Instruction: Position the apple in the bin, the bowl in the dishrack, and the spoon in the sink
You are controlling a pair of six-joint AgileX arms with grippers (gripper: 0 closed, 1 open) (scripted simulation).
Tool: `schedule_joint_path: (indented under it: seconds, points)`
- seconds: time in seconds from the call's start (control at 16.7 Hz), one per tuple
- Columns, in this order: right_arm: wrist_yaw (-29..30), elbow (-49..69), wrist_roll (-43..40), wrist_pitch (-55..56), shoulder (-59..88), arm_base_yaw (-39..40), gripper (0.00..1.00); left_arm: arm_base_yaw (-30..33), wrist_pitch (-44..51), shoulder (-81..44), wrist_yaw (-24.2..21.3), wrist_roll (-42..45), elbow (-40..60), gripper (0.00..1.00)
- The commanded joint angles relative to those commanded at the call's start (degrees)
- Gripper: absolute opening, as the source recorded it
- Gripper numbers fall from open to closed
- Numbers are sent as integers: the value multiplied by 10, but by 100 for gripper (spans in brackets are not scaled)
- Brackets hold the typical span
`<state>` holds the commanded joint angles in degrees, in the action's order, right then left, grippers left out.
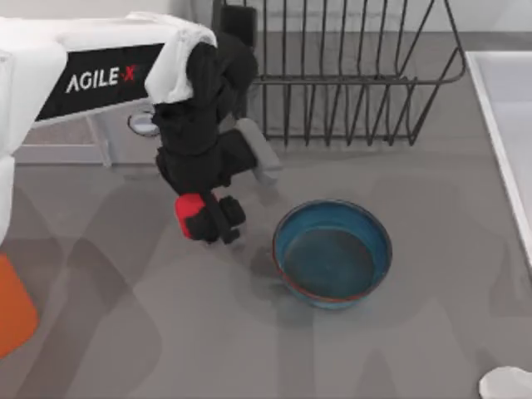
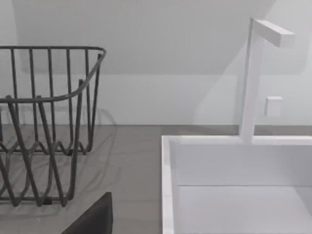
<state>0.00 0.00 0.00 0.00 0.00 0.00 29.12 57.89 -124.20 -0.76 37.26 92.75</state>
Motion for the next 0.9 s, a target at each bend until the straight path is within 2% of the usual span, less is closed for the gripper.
schedule_joint_path:
  seconds: [0.36,0.72,0.9]
  points:
    - [0,0,0,0,0,0,100,0,130,36,0,-2,92,0]
    - [0,0,0,0,0,0,100,0,138,39,1,-1,99,0]
    - [0,0,0,0,0,0,100,-5,144,52,8,30,93,0]
